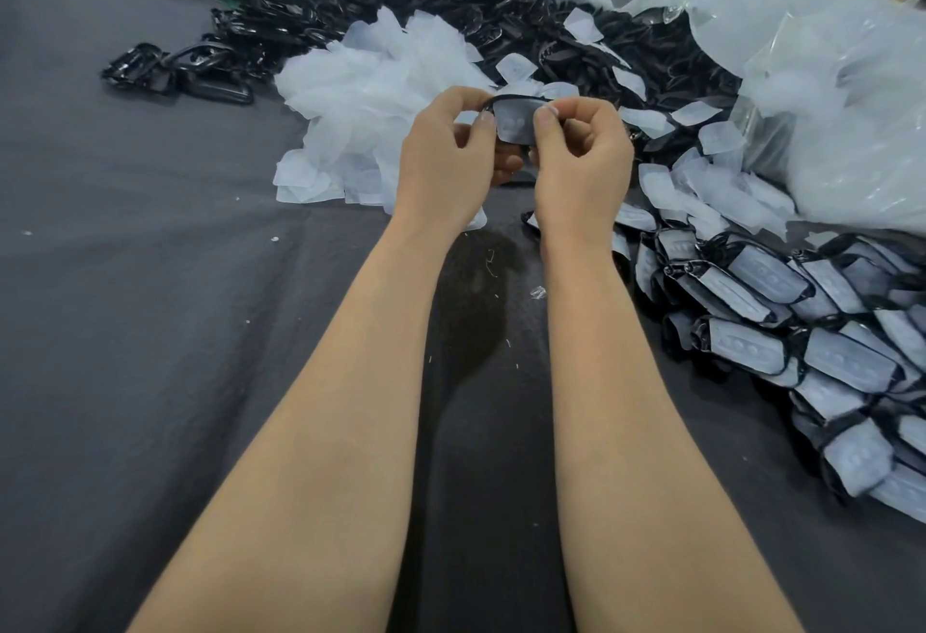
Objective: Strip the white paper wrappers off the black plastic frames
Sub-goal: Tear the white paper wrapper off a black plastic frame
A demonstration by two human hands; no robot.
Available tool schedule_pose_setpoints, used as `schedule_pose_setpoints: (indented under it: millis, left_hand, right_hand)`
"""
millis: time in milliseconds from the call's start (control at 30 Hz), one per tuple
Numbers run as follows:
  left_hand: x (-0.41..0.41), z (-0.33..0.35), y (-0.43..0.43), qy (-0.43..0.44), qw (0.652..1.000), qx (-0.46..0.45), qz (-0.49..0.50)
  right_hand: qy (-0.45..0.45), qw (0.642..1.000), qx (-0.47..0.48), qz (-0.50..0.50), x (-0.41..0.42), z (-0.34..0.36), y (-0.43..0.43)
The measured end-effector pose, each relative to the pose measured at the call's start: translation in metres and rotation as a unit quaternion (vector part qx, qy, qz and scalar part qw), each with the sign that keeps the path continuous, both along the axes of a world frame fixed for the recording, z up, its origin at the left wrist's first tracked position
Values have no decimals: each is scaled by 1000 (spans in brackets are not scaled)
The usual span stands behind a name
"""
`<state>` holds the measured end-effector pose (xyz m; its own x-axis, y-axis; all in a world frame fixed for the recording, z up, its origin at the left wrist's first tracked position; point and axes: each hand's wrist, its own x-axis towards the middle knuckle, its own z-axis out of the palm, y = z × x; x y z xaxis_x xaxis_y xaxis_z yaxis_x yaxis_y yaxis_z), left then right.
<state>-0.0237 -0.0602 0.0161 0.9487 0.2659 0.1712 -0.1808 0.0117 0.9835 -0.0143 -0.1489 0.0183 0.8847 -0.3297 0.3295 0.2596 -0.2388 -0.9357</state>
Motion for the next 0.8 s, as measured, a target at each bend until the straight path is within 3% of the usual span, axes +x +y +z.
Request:
schedule_pose_setpoints:
  millis: [367, 533, 800]
  left_hand:
    - [0, -3, 0, 11, 999, 30, 12]
    - [0, -3, 2, 15, 1000, -1, 24]
    - [2, -5, 4, 23, 999, -6, 23]
  right_hand:
    - [-24, 1000, 4, -3, -3, 0, 6]
    - [46, 993, 96, 41, 3, -1, 2]
    - [65, 992, 93, 61, 8, -3, -1]
